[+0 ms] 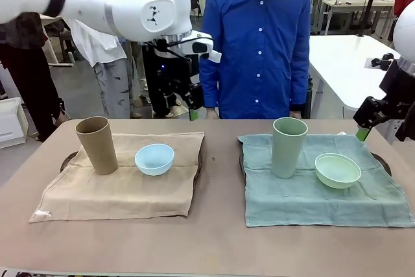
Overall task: Set up a tray with a mat and arrange the tableware.
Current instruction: Place the Picnic Bowl and Reusable plastic cup back onto the Handle tray in front of the human's position.
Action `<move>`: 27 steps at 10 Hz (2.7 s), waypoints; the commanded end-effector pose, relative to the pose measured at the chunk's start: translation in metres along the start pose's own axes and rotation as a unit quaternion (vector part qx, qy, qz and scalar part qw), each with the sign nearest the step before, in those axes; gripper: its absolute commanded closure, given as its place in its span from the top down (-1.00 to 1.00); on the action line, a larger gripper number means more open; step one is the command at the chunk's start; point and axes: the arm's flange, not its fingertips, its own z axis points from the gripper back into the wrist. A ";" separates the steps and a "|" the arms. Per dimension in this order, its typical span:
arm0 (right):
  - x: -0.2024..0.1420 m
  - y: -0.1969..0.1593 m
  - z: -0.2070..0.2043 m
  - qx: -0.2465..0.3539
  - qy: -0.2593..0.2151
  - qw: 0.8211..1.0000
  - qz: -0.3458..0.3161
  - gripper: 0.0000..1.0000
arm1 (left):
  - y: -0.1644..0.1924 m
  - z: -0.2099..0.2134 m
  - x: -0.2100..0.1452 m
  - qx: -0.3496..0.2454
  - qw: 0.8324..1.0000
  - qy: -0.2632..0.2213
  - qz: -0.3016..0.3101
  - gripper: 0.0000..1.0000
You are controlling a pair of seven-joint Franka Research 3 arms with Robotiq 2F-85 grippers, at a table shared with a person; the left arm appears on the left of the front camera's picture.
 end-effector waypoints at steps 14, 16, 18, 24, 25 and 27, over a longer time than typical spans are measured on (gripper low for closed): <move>-0.003 0.000 0.002 0.001 0.003 1.000 -0.002 1.00 | -0.002 -0.002 0.000 -0.007 1.000 0.001 0.004 1.00; -0.009 -0.001 0.006 0.016 -0.008 1.000 0.003 1.00 | -0.004 0.023 -0.037 -0.041 0.999 -0.018 0.015 1.00; -0.008 -0.001 0.007 0.024 -0.002 1.000 0.012 1.00 | 0.024 0.038 -0.080 -0.074 0.995 -0.034 0.064 1.00; -0.009 -0.061 0.061 0.227 -0.038 0.972 -0.042 1.00 | 0.153 0.060 -0.189 -0.224 0.950 -0.105 0.190 1.00; -0.009 -0.082 0.065 0.267 -0.041 0.960 -0.067 1.00 | 0.171 0.057 -0.201 -0.259 0.938 -0.126 0.192 1.00; -0.017 -0.119 0.066 0.334 -0.035 0.935 -0.118 1.00 | 0.201 0.055 -0.232 -0.335 0.904 -0.175 0.201 1.00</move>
